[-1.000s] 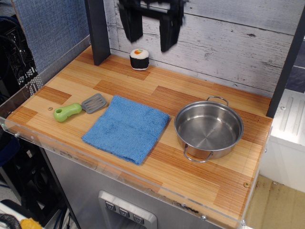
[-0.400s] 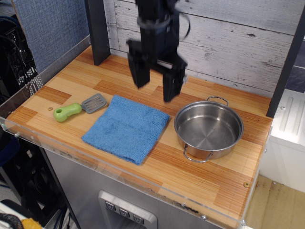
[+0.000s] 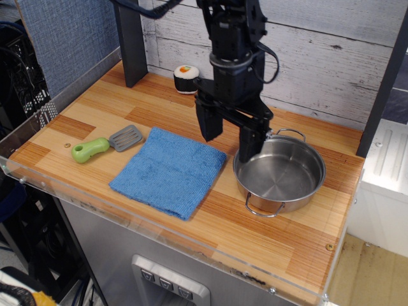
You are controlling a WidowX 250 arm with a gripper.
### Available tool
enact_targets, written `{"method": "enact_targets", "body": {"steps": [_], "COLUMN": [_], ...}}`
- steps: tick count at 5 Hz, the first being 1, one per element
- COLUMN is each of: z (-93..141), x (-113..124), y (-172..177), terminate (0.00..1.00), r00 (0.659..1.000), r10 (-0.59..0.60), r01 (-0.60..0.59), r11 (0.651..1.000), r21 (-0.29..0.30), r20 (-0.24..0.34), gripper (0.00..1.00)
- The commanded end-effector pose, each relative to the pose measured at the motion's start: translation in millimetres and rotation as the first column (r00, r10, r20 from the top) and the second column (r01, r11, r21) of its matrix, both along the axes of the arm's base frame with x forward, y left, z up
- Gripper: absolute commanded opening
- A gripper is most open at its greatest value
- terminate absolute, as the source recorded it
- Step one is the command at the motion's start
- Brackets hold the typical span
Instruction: Place the steel pan onto the blue piece of cloth.
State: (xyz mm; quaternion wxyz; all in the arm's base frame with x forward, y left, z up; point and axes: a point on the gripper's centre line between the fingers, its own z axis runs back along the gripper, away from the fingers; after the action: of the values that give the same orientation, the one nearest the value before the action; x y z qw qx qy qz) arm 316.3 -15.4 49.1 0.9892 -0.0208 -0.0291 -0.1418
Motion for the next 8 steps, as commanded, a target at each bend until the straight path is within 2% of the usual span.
{"method": "enact_targets", "body": {"steps": [1, 2, 3, 4, 7, 8], "z": [-7, -33, -40, -35, 3, 34], "x": [-1, -4, -3, -4, -2, -1], "y": [-10, -6, -6, -7, -1, 15], "terminate": [0.00, 0.00, 0.00, 0.00, 0.00, 0.00], "r00": [1.000, 0.999, 0.998, 0.999, 1.000, 0.996], "r10": [-0.009, 0.004, 0.006, 0.003, 0.029, 0.083], "r01": [0.009, -0.003, -0.004, -0.002, -0.029, -0.081], "r11": [1.000, 1.000, 1.000, 1.000, 0.999, 0.994], "r21": [-0.011, 0.015, 0.027, 0.023, -0.033, -0.068], "r20": [-0.001, -0.054, -0.067, -0.052, 0.005, 0.022], "gripper": [1.00, 1.00, 0.00, 0.00, 0.00, 0.00]}}
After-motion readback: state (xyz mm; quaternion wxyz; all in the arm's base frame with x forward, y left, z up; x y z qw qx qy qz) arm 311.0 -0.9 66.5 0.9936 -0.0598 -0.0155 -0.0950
